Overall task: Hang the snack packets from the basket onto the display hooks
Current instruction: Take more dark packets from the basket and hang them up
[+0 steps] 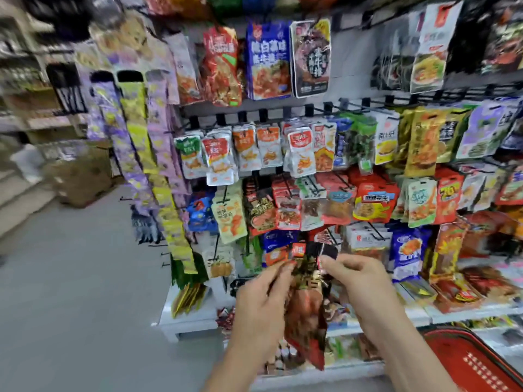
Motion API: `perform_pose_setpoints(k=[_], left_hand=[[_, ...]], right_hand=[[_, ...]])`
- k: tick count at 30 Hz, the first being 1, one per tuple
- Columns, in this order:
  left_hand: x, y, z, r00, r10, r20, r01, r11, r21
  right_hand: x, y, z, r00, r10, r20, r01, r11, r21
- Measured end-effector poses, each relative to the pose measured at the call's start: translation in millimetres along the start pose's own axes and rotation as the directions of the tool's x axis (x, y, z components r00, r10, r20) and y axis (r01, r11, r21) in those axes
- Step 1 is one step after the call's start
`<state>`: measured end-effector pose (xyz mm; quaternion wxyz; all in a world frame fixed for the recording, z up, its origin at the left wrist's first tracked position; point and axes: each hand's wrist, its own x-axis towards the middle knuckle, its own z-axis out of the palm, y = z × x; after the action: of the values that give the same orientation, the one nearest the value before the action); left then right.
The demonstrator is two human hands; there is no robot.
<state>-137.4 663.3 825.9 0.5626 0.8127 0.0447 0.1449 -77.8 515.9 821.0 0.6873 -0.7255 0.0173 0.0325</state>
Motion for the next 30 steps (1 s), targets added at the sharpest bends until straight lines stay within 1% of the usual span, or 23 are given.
perform_pose_setpoints(k=[2, 4, 6, 7, 9, 13, 18, 20, 23, 26, 29, 30], left_hand=[[11.7, -2.4, -27.8, 0.992, -0.101, -0.072, 0.085, 0.976, -0.198], [24.0, -5.2, -44.2, 0.971, -0.194, -0.138, 0.132, 0.92, -0.37], [35.1, -9.7, -49.9, 0.968, -0.217, -0.127, 0.137, 0.878, -0.46], [39.5, -10.9, -50.5, 0.97, -0.22, -0.1, 0.148, 0.868, -0.475], [51.0, -16.9, -46.3, 0.972, -0.226, -0.059, 0.169, 0.855, -0.491], [79.1, -34.1, -28.9, 0.958, -0.279, -0.071, 0.205, 0.835, -0.511], [121.0, -53.2, -6.5, 0.94, -0.332, -0.076, 0.24, 0.805, -0.542], [138.9, -58.2, 2.9, 0.933, -0.342, -0.107, 0.241, 0.82, -0.519], [163.2, -70.2, 14.3, 0.927, -0.333, -0.171, 0.226, 0.862, -0.453], [183.6, -84.5, 23.8, 0.92, -0.319, -0.228, 0.21, 0.893, -0.399], [202.7, -100.6, 29.6, 0.889, -0.363, -0.279, 0.247, 0.894, -0.374], [209.9, -105.8, 30.6, 0.881, -0.376, -0.287, 0.261, 0.892, -0.368]], right_hand=[[3.2, -5.7, 5.6, 0.998, -0.05, -0.029, 0.049, 0.997, -0.056], [7.6, -12.2, 10.0, 0.994, -0.103, -0.021, 0.1, 0.988, -0.12], [12.8, -19.2, 13.7, 0.988, -0.152, -0.01, 0.147, 0.966, -0.212], [15.9, -22.0, 16.3, 0.987, -0.158, -0.004, 0.154, 0.964, -0.217], [22.5, -25.7, 23.6, 0.991, -0.131, 0.025, 0.134, 0.978, -0.162], [50.0, -18.3, 33.4, 0.991, -0.1, 0.088, 0.109, 0.988, -0.107], [102.4, 2.3, 41.0, 0.964, -0.209, 0.163, 0.24, 0.95, -0.201], [123.9, 9.0, 44.7, 0.964, -0.207, 0.165, 0.243, 0.939, -0.243], [154.5, 19.1, 48.9, 0.981, -0.161, 0.112, 0.187, 0.94, -0.286], [182.4, 29.5, 54.1, 0.994, -0.075, 0.076, 0.094, 0.95, -0.299], [203.1, 40.3, 60.2, 0.991, 0.025, 0.132, 0.004, 0.976, -0.22], [208.6, 43.1, 62.3, 0.984, 0.043, 0.171, 0.001, 0.969, -0.245]])
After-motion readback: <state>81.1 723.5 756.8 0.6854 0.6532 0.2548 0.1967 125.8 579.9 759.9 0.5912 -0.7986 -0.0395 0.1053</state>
